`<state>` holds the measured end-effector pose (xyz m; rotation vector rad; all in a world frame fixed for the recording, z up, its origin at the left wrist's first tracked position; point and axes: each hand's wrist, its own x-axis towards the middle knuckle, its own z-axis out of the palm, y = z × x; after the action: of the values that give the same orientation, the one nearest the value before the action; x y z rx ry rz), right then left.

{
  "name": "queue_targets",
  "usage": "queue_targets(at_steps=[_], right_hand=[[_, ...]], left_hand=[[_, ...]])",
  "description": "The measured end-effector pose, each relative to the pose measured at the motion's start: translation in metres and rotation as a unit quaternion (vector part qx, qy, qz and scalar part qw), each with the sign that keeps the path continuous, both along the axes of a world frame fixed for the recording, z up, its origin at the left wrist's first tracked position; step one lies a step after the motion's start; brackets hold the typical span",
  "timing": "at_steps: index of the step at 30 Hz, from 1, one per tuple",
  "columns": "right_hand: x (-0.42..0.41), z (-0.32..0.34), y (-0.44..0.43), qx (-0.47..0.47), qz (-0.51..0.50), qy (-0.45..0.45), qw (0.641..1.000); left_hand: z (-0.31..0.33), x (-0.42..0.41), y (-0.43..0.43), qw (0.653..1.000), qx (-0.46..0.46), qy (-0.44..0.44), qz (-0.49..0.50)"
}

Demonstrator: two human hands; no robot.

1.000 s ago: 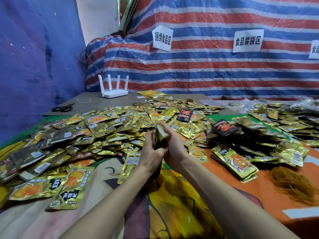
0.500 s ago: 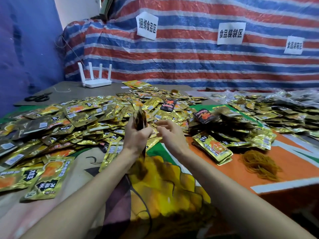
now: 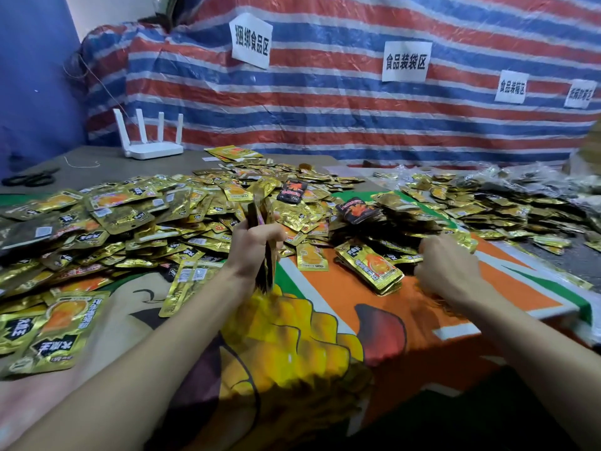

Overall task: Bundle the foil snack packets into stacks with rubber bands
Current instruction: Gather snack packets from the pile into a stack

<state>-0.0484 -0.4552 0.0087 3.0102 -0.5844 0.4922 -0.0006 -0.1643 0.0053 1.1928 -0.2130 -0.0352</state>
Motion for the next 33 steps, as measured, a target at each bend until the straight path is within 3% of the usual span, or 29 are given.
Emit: queue_targets(at_steps=[4, 9, 15, 20, 23, 27, 33], right_hand=[[-0.002, -0.008, -0.023, -0.001, -0.053, 0.032, 0.998], [0.004, -0.002, -0.033, 0.032, -0.036, -0.006, 0.999], [0.004, 0.011, -0.036, 0.057, -0.009, 0.02, 0.998], [0.0, 0.018, -0.036, 0.093, 0.013, -0.031, 0.995], [0.002, 0.024, -0.02, 0.161, 0.085, -0.078, 0.98], [0.003, 0.033, 0.028, 0.328, 0.224, -0.054, 0.916], [0.013, 0.023, 0.113, 0.563, 0.348, -0.01, 0.75]], left_hand=[[0.001, -0.006, 0.002, 0.999, 0.007, -0.012, -0.033], [0.004, -0.012, 0.008, 0.995, 0.091, -0.033, -0.024], [0.003, -0.014, 0.01, 0.993, 0.109, -0.04, -0.032], [0.002, -0.015, 0.008, 0.995, 0.058, -0.014, -0.075], [0.001, -0.012, 0.007, 0.996, 0.009, 0.003, -0.092], [-0.001, -0.012, 0.009, 0.992, -0.019, -0.003, -0.122], [-0.005, -0.017, 0.017, 0.988, -0.085, 0.001, -0.125]])
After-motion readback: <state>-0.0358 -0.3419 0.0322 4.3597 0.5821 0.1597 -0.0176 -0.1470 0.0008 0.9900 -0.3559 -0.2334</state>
